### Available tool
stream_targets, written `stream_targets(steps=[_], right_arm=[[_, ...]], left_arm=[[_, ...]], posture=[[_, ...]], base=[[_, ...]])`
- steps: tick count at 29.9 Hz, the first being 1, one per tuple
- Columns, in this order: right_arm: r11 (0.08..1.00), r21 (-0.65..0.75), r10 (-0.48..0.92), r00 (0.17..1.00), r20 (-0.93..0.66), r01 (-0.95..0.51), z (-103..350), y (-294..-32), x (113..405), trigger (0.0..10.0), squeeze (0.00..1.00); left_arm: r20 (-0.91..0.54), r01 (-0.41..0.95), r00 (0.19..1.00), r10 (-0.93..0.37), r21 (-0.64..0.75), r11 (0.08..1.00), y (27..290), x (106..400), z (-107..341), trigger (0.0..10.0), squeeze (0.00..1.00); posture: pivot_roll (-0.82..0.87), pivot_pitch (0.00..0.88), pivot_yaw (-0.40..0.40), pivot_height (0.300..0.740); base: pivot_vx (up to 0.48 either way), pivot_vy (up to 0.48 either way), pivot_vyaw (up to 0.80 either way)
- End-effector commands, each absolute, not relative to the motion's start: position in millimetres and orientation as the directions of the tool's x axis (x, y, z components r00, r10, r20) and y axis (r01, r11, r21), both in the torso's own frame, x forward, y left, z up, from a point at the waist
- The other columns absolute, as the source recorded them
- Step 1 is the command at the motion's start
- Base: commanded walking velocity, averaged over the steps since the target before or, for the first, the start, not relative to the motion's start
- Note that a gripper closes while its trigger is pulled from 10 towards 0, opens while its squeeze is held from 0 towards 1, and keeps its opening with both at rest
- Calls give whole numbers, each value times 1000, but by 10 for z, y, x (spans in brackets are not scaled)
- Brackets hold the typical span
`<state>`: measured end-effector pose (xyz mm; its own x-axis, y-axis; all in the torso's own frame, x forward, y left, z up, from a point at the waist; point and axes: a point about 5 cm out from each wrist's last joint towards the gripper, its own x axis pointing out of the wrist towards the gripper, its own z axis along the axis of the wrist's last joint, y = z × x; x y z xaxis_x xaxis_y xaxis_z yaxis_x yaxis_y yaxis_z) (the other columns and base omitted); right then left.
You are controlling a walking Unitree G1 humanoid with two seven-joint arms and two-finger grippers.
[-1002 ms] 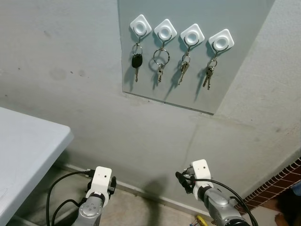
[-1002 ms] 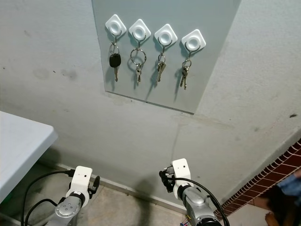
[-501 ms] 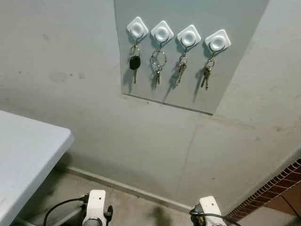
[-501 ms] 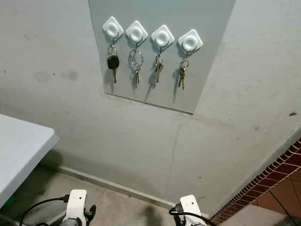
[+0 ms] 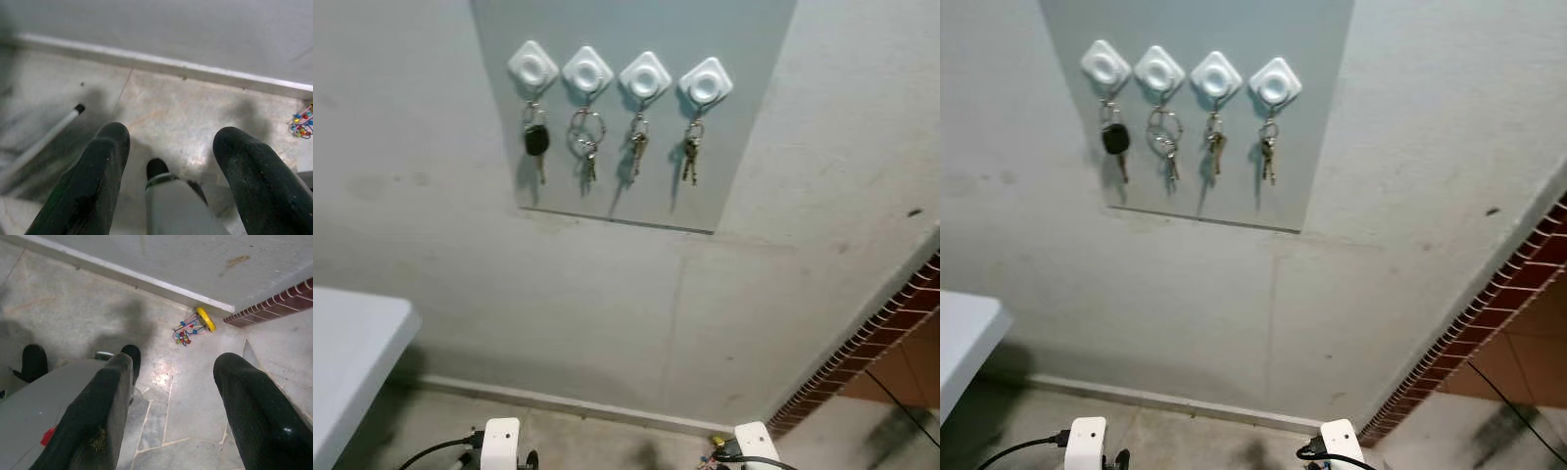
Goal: Hang keys on a hook
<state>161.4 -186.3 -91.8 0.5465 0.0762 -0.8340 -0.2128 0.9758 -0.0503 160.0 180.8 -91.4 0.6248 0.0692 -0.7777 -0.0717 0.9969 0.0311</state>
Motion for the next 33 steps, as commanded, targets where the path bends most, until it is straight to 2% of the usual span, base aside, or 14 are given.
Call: stream_targets(steps=[1, 23, 26, 29, 33], right_arm=[[975, -49, 81, 555, -828, -215, -900, -1841, 1663, 10000, 0], [975, -61, 66, 538, -840, -215, -928, -1875, 1590, 10000, 0], [975, -63, 65, 539, -840, -215, -926, -1878, 1595, 10000, 0], [974, -65, 66, 544, -837, -218, -921, -1878, 1604, 10000, 0], [972, -66, 69, 547, -834, -223, -917, -1875, 1610, 10000, 0]], left_arm=[[-767, -67, 638, 73, 39, 997, 1841, 1651, -888, 10000, 0], [-759, -38, 649, 49, 32, 999, 1814, 1675, -877, 10000, 0], [-755, -49, 654, 46, 18, 999, 1812, 1675, -875, 10000, 0], [-756, -47, 653, 46, 20, 999, 1811, 1677, -875, 10000, 0], [-755, -50, 654, 46, 18, 999, 1810, 1679, -874, 10000, 0]], posture=[[-95, 0, -12, 728], [-105, 0, -11, 728], [-105, 0, -11, 728], [-104, 0, -14, 728], [-102, 0, -15, 728]], base=[[0, 0, -756], [0, 0, -746], [0, -281, -725], [0, -457, 0], [0, 0, 0]])
